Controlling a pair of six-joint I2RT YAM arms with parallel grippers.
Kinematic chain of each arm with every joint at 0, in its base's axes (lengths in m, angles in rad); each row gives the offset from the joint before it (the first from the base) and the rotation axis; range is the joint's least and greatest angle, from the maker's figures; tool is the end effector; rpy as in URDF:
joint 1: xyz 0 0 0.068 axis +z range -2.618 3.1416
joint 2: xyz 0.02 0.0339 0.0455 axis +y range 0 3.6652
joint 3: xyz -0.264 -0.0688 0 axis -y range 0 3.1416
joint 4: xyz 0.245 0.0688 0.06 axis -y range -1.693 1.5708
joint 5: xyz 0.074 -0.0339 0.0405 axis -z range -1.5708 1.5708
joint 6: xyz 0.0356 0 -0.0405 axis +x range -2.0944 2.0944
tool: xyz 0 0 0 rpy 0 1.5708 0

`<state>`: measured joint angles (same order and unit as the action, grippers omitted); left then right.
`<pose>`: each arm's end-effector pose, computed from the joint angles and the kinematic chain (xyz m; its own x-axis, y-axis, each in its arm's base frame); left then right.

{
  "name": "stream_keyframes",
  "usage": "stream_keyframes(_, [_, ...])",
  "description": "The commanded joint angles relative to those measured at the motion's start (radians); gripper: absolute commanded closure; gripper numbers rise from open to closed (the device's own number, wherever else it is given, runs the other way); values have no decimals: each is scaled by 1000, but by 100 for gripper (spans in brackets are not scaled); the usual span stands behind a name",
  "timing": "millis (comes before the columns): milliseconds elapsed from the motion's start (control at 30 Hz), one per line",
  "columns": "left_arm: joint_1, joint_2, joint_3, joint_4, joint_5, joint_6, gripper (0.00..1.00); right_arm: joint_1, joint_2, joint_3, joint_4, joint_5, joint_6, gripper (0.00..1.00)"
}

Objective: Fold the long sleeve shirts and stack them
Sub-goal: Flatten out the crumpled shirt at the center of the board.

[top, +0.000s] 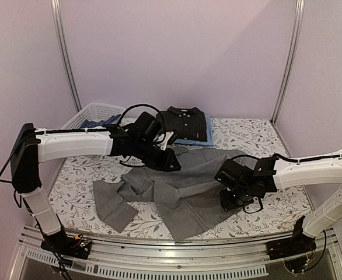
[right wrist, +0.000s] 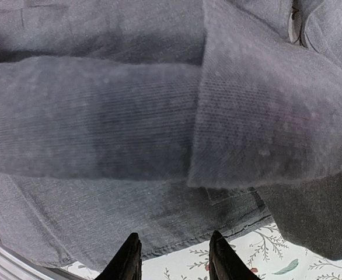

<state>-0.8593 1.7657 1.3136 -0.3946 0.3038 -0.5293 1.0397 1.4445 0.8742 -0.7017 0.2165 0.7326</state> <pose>0.2461 -0.3018 0.2386 -0.8525 0.2509 -0.4587 0.4885 0.6947 -0.5279 0.1370 0.2181 0.1897 -0.9016 -0.2453 -0.3561 -0.2785 0.9594 0.0443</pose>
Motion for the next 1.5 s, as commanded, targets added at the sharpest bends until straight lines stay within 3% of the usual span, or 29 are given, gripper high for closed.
stream_keyframes(0, [-47,-46,39,-22,-96,12,85,2,44,-35,96,67,-7,63])
stream_keyframes(67, [-65,-76,35,-25,-81,30,85,1,80,-41,107,79,-25,65])
stream_keyframes(267, [-134,-86,16,-20,132,93,87,-20,154,-41,156,125,-50,68])
stream_keyframes(533, [-188,9,2,-41,188,153,89,-20,175,-7,105,217,-27,69])
stream_keyframes(867, [-179,160,7,-62,77,136,94,-35,214,-40,146,162,-63,68])
stream_keyframes(1300, [-133,256,-57,-129,-35,132,99,-47,188,-10,93,159,-63,99])
stream_keyframes(1467, [-133,261,-98,-141,-43,147,100,-49,137,67,-18,162,-71,100])
